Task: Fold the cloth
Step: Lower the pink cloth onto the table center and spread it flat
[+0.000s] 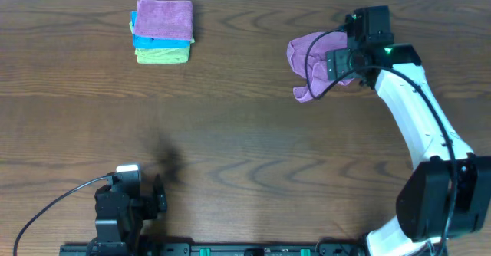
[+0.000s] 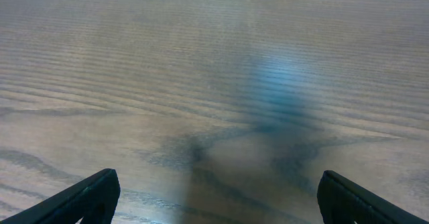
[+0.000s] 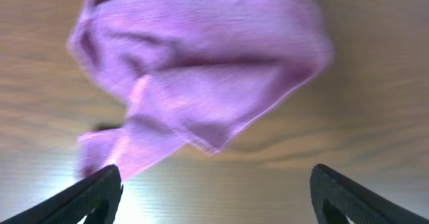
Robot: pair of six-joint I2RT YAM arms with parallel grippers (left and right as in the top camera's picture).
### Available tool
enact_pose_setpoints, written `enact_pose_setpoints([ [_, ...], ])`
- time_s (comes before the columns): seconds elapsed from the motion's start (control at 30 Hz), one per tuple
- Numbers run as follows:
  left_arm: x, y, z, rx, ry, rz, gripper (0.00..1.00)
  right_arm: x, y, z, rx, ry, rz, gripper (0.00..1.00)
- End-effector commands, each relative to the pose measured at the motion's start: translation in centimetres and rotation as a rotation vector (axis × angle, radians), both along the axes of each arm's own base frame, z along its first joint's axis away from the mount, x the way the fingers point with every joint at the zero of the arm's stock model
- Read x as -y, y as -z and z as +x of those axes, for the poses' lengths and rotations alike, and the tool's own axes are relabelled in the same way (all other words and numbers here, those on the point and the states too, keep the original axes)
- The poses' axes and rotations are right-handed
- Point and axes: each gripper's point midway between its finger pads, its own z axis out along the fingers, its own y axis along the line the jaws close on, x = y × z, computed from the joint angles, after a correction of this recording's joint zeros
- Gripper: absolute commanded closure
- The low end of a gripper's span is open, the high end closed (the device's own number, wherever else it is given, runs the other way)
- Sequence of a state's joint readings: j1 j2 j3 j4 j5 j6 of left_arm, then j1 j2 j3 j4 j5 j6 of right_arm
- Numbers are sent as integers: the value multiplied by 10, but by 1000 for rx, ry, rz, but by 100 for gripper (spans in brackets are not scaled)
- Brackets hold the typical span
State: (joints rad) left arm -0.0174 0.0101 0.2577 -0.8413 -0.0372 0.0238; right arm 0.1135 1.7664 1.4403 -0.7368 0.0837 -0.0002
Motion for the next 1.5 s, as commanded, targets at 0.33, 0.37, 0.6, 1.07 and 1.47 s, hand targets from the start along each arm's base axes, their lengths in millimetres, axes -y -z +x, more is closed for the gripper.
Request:
enact_pose_setpoints([
  [0.33,-2,10,-7,-43,-9,5,5,-87,67,-31,-226,17,315,13],
  [0.37,-2,10,-7,-43,-9,5,5,-89,70,-32,-233,21,316,13],
  [0.6,-2,10,-7,-43,-9,5,5,-85,95,-31,-267,75,262,14],
  [1.07,3,11,-6,-43,11,-11,4,-73,124,-23,-271,111,186,26],
  [1.47,3,11,-6,-43,11,-11,4,-59,123,-16,-228,142,117,50],
])
